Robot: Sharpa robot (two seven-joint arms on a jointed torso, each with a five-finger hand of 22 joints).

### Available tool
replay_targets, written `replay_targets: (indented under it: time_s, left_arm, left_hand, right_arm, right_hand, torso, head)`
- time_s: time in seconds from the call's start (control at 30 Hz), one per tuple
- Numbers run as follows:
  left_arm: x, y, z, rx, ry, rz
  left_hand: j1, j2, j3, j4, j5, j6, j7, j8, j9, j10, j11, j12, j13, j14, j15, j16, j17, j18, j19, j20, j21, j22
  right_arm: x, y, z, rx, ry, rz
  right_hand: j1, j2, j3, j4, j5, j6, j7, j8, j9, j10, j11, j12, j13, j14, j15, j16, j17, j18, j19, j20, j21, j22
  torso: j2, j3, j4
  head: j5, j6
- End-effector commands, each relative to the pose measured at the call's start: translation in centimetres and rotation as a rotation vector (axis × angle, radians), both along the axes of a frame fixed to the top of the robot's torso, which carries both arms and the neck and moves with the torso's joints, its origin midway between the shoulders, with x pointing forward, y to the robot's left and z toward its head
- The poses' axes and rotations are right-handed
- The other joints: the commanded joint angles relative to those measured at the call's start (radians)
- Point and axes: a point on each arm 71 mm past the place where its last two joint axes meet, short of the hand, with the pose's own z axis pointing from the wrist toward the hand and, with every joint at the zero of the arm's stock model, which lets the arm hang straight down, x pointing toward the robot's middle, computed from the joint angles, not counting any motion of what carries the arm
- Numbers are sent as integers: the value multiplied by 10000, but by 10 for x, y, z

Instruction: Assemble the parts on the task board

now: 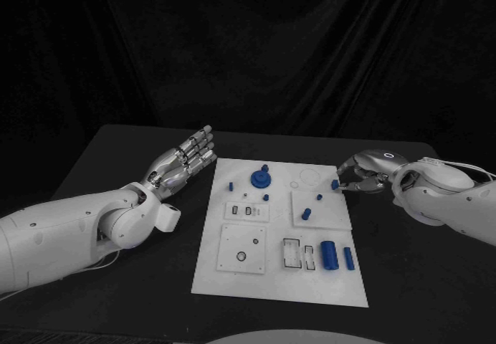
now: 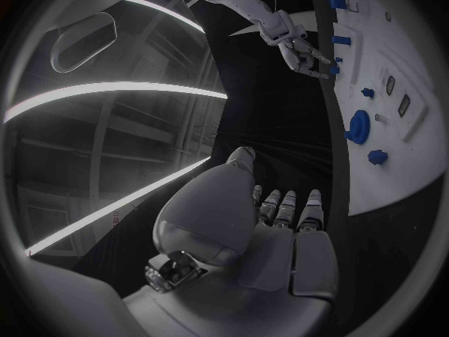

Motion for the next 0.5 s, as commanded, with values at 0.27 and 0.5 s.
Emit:
replay_targets:
  time_s: [0.27, 0.5]
  left_arm:
    - [-1, -2, 1, -135, -64, -150]
    - [-1, -4, 1, -150, -52, -194]
  left_hand:
    - [-39, -37, 39, -4, 57, 12, -51, -33, -3, 2, 59, -35, -12, -4, 75, -37, -10, 171, -12, 89, -34, -11]
    - [-38, -37, 41, -6, 60, 17, -43, -31, -2, 2, 63, -35, -12, -4, 76, -37, -10, 171, -12, 90, -34, -11]
  right_arm:
    - [2, 2, -5, -92, 47, 90]
    - [3, 5, -6, -96, 68, 152]
  right_hand:
    - [103, -17, -52, 85, -63, 170, -13, 85, 37, 1057, 1, 25, 2635, 839, -14, -74, 1888, 56, -72, 29, -88, 266]
    - [102, -13, -67, 100, -93, 235, -13, 111, 56, 1057, 2, 25, 2635, 836, -13, -88, 1873, 59, -78, 31, -114, 258]
  torso:
    - [2, 3, 3]
    - [-4, 2, 4]
  head:
    - [-2, 7]
    - [12, -14]
